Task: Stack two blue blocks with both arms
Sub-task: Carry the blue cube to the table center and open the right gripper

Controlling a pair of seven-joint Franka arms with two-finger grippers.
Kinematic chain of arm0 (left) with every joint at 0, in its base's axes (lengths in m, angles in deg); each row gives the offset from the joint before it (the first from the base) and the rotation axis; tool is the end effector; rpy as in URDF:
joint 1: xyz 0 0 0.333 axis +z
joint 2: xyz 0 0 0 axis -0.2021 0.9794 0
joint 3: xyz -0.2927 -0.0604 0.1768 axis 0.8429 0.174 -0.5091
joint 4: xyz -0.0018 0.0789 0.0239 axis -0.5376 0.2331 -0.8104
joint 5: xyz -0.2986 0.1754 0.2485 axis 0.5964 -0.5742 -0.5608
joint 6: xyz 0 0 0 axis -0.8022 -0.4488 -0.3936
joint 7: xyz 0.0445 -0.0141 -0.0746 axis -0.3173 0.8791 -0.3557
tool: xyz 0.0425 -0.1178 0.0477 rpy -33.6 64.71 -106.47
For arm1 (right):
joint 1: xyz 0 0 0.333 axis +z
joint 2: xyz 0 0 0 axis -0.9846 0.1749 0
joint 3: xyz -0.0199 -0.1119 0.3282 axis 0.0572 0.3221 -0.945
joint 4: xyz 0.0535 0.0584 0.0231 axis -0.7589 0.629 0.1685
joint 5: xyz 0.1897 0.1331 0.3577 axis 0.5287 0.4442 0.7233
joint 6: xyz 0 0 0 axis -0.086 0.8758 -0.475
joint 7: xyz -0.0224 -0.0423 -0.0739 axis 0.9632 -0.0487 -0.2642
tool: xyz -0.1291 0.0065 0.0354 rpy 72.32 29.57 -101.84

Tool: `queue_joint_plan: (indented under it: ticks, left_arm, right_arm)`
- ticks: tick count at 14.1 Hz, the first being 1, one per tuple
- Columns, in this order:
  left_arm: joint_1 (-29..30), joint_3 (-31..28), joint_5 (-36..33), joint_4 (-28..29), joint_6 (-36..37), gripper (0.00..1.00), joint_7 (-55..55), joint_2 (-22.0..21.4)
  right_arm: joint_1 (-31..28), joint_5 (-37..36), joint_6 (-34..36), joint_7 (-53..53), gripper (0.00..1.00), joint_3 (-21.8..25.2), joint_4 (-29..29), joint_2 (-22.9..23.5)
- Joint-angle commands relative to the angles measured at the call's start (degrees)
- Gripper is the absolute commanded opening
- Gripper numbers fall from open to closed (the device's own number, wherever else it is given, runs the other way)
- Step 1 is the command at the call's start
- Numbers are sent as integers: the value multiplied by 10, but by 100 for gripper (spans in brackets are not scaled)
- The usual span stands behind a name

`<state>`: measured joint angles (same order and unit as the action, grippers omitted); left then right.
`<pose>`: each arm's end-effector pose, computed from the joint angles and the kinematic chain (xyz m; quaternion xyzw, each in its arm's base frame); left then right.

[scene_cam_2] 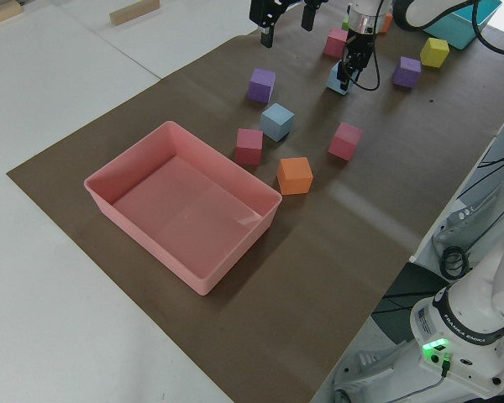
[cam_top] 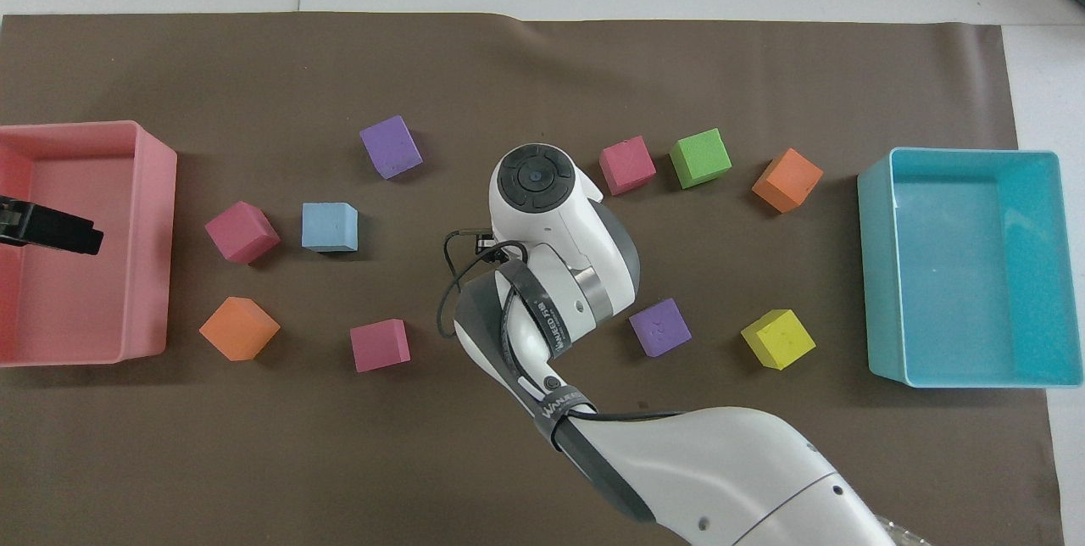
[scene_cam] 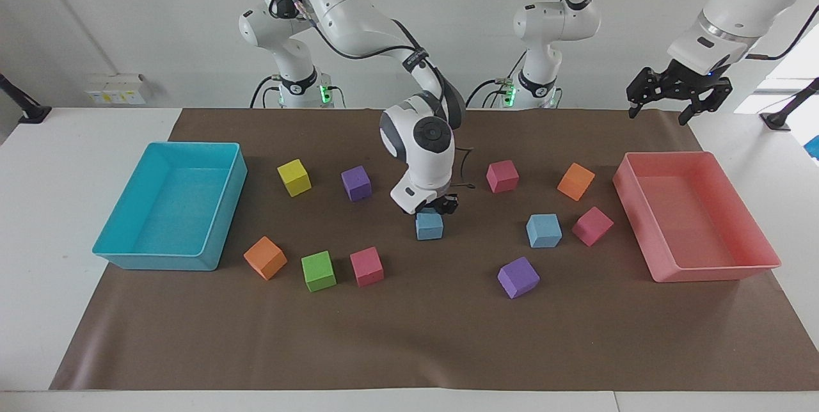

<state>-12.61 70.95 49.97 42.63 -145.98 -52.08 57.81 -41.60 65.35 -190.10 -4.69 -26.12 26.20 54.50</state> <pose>0.5703 -0.0163 0.6458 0.9923 -0.1229 -0.0166 0.0029 0.6140 0.4298 0.2863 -0.9984 0.0342 0.0439 0.0120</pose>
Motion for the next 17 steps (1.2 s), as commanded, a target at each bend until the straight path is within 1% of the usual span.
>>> queue_joint_plan:
  ticks: [1,2,4,14,15,16,17]
  left_arm:
    - [5,3,-1,18,-2,100,-7,-17]
    - [5,3,-2,18,-2,100,-7,-17]
    - [5,3,-1,18,-2,100,-7,-17]
    - [5,3,-2,18,-2,100,-7,-17]
    - [5,3,-1,18,-3,100,-8,-17]
    - [5,3,-2,18,-4,100,-8,-18]
    - [5,3,-1,18,-4,100,-8,-17]
  right_arm:
    - [-2,12,-36,-15,0,-4,45,-25]
    - [-2,11,-49,-14,0,-5,56,-28]
    - [-2,11,-55,-15,0,-8,61,-28]
    - [7,6,-46,-3,0,-9,61,-29]
    - [6,6,-46,-2,26,-9,61,-29]
    - [5,6,-46,0,70,-9,61,-30]
    - [7,3,-46,4,100,-8,60,-30]
